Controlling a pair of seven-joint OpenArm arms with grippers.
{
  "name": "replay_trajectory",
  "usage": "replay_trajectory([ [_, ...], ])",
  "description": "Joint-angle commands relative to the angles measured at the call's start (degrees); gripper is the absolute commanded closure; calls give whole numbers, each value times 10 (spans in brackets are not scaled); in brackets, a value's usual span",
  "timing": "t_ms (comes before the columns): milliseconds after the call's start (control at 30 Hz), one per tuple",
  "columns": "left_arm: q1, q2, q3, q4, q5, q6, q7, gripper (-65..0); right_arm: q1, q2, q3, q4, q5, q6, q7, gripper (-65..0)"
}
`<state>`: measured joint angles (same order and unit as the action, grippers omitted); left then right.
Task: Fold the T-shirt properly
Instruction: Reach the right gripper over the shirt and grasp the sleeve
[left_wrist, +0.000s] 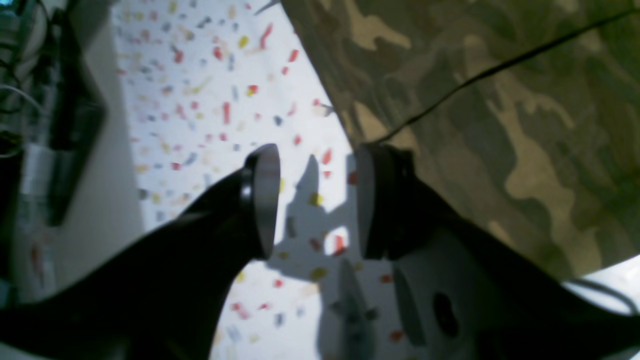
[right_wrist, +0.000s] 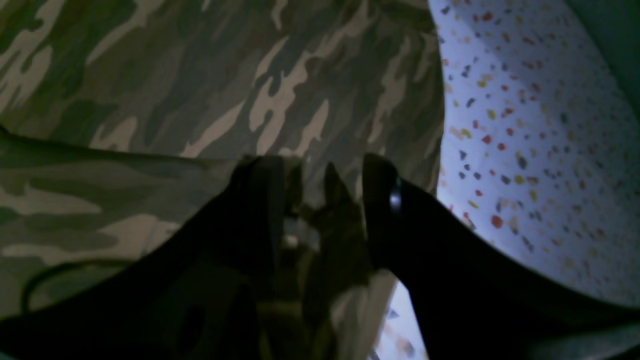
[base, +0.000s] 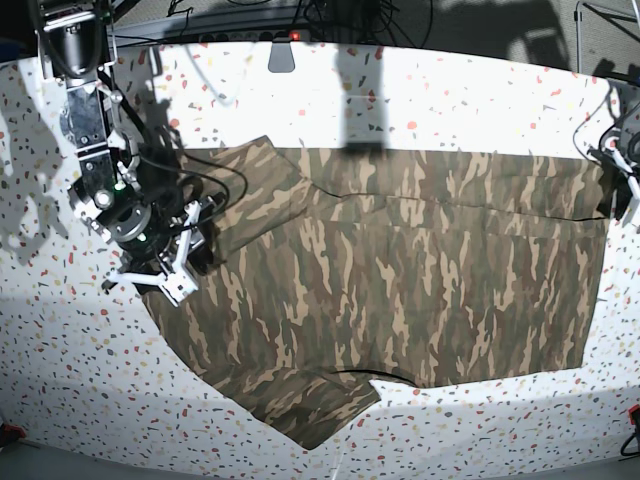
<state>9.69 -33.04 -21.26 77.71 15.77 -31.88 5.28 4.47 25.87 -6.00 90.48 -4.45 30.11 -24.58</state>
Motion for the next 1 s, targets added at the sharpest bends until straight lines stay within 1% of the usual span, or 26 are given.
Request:
replay_trajectory([
  [0,2,-13,-4,19,8,3,0,-247,11,8,4,23,-2,3,-11,-259],
  [100,28,-13,-4,39,47,3,3,-247,10,7,4,58,-15,48,-83,-259],
  [167,47,-13,-4,51,79,3,2,-247,9,8,4,74,-12,67,-115,-259],
  [233,70,-13,-4,64,107,-2,-5,-247,4,10,4,83,5,70,-126,-258],
  [333,113,-13,-4,90,128,-16,-27,-247,-13,11,4,92,5,70,-126,-259],
  [400,138,-13,-4,106,137,-16,-54,-247,-25,11,4,94,4,70,-126,-259],
  [467,153,-13,-2,111,161,-16,-94,-247,-34,11,4,94,4,70,-126,-259],
  [500,156,-13,1,111,173,-16,-101,-247,-37,12,4,94,4,70,-127,-259],
  [633,157,-13,22,111,188,-14,-100,-245,-49,16,4,95,2,70,-145,-259],
  [733,144,-13,47,105,188,4,-98,-245,-54,16,4,95,2,70,-145,-259],
  [867,108,-13,79,63,188,4,-94,-245,-66,18,4,96,2,71,-154,-258],
  [967,88,-13,86,32,197,4,-91,-245,-79,31,4,97,2,76,-153,-258],
])
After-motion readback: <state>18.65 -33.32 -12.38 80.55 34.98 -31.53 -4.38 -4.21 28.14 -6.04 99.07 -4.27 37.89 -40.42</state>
